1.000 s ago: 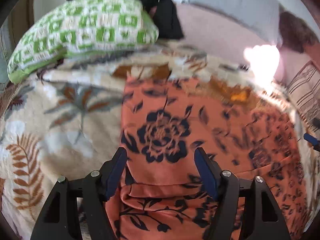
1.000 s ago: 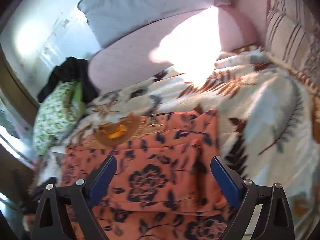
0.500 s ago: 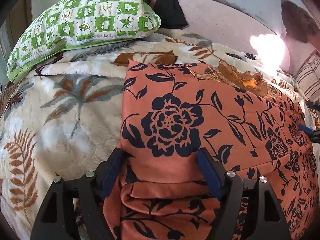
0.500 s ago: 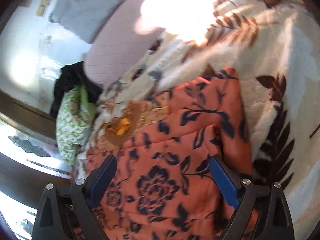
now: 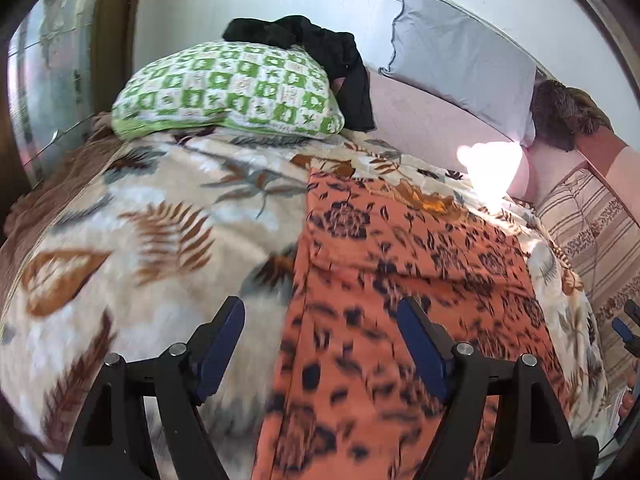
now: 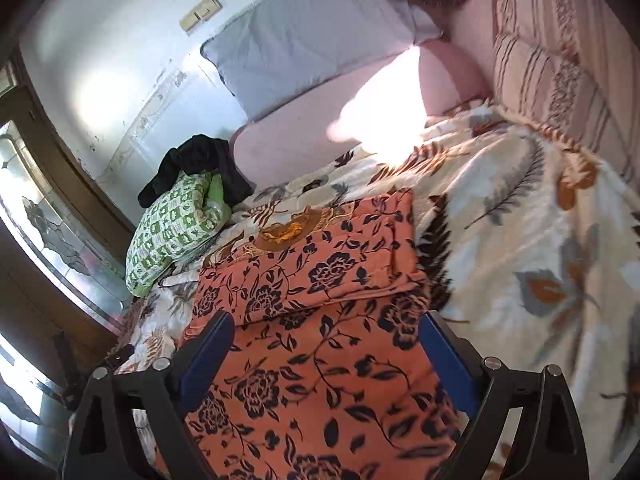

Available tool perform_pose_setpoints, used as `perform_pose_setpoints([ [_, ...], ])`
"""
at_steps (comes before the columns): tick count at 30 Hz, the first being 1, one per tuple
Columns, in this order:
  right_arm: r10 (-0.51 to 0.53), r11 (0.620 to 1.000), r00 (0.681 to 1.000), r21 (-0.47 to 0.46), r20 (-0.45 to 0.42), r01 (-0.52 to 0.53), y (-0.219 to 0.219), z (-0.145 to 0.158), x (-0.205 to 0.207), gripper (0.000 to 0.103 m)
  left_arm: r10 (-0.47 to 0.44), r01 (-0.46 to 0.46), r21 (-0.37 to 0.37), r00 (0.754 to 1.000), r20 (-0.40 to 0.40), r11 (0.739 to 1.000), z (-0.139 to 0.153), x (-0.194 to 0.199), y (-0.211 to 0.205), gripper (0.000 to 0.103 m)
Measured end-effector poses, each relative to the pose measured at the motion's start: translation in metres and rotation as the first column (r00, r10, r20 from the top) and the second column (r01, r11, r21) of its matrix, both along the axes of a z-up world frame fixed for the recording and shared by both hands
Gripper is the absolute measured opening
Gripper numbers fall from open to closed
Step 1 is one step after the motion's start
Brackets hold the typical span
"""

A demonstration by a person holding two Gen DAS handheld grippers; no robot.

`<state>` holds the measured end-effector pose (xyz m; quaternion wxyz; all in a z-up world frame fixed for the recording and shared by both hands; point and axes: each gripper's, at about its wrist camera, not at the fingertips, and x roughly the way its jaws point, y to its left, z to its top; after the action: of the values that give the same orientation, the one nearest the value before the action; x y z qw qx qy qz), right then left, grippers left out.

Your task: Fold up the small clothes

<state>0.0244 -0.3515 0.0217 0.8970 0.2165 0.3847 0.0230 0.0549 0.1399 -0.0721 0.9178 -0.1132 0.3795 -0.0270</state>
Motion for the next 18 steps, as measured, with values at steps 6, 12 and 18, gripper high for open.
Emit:
perform_pose_setpoints([
  [6,-0.055,0.997,0.998,-0.05,-0.034,0.053,-0.018,0.016,-0.093,0.095,-0.02,0.017,-0.029,0.995,-0.101,0.999,-0.029,-0.078,-0.006,0.082],
  [12,-0.01,1.0,0.974,-0.005,-0.226,0.009,-0.03,-0.015,-0.118,0.095,-0.016,0.019,0.014,0.985,-0.169,1.0,-0.066,-0.102,-0.015,0.082],
  [18,0.055,0.99,0.943,0.14,-0.328,-0.009,-0.041,-0.05,-0.118,0.095,-0.025,0.023,-0.013,0.983,-0.182,1.0,-0.073,-0.106,-0.01,0.082],
])
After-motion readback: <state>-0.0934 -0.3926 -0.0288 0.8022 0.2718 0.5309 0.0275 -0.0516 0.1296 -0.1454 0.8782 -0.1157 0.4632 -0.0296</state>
